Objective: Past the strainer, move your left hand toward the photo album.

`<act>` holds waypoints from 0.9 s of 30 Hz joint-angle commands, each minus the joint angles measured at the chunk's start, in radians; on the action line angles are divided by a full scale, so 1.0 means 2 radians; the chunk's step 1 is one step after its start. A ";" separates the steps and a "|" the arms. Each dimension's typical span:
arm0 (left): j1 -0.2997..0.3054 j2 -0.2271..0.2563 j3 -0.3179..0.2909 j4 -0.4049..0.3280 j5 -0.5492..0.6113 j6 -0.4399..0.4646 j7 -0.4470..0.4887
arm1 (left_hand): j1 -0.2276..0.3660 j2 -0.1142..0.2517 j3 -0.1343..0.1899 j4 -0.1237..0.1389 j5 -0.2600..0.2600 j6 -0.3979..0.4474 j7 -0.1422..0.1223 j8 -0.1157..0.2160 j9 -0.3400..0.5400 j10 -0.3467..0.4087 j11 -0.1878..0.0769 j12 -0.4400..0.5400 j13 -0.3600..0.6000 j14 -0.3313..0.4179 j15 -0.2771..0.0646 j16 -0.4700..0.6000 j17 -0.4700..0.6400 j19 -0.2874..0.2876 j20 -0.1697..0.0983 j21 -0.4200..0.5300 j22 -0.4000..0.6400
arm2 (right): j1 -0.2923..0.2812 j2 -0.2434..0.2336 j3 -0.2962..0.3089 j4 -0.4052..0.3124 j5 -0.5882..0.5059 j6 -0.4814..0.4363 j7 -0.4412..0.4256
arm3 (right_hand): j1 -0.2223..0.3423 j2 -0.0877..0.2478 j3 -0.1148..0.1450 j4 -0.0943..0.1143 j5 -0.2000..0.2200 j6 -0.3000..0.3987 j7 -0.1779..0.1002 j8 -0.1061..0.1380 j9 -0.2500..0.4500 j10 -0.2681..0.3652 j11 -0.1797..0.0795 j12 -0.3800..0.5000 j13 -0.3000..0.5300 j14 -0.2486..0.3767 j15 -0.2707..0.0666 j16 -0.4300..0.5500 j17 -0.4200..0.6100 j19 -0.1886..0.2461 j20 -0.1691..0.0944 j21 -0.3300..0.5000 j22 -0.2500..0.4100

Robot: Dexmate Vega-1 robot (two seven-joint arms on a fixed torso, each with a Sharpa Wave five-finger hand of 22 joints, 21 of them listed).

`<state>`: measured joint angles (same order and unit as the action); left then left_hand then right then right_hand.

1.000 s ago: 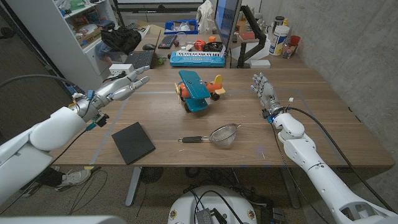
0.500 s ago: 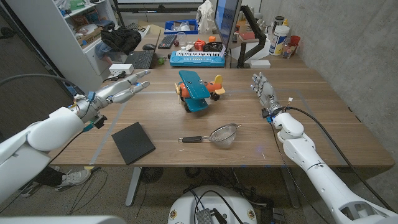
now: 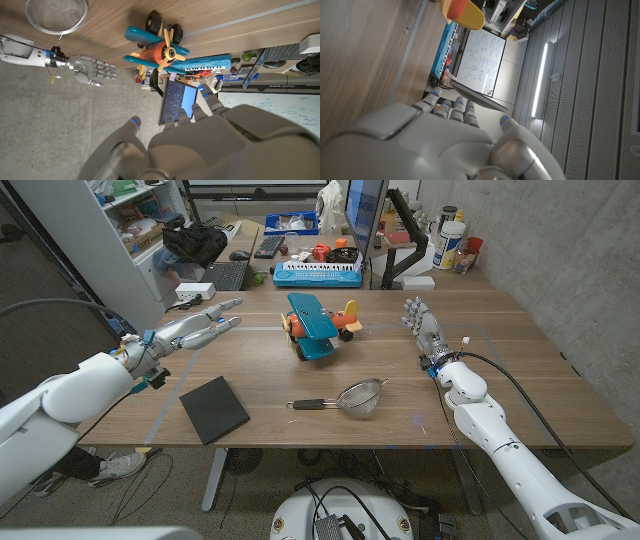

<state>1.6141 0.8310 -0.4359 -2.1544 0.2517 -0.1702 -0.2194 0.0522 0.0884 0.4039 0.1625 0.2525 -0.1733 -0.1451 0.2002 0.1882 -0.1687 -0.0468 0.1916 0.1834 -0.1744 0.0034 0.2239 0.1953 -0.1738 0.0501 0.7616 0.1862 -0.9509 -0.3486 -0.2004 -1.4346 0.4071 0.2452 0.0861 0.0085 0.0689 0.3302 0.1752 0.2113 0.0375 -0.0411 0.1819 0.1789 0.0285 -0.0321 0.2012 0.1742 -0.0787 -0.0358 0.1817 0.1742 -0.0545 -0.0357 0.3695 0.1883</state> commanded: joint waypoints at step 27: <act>0.001 0.020 0.003 0.014 0.033 -0.002 -0.033 | 0.012 0.027 0.006 -0.004 0.006 -0.060 -0.002 0.003 0.002 -0.069 -0.005 -0.001 0.001 -0.090 -0.003 -0.002 0.000 -0.139 -0.004 -0.005 0.000 | 0.015 0.011 -0.013 0.018 -0.009 0.002 -0.002 | 0.002 0.044 -0.001 0.001 0.002 0.003 -0.002 0.003 0.002 0.002 -0.004 0.001 0.003 0.002 -0.010 0.000 0.001 0.004 -0.021 -0.004 0.003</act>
<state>1.6179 0.8612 -0.4312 -2.1384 0.3024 -0.1663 -0.2735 0.0653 0.0937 0.4110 0.1557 0.2603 -0.1733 -0.1450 0.2002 0.1882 -0.1739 -0.0520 0.1917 0.1834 -0.1743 0.0035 0.2239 0.1954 -0.1738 0.0502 0.7541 0.1863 -0.9335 -0.3348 -0.2189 -1.4142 0.3962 0.2477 0.0825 0.0085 0.0689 0.3302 0.1752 0.2113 0.0375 -0.0411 0.1819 0.1789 0.0304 -0.0340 0.2012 0.1742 -0.0786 -0.0358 0.1817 0.1742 -0.0490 -0.0302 0.3656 0.1882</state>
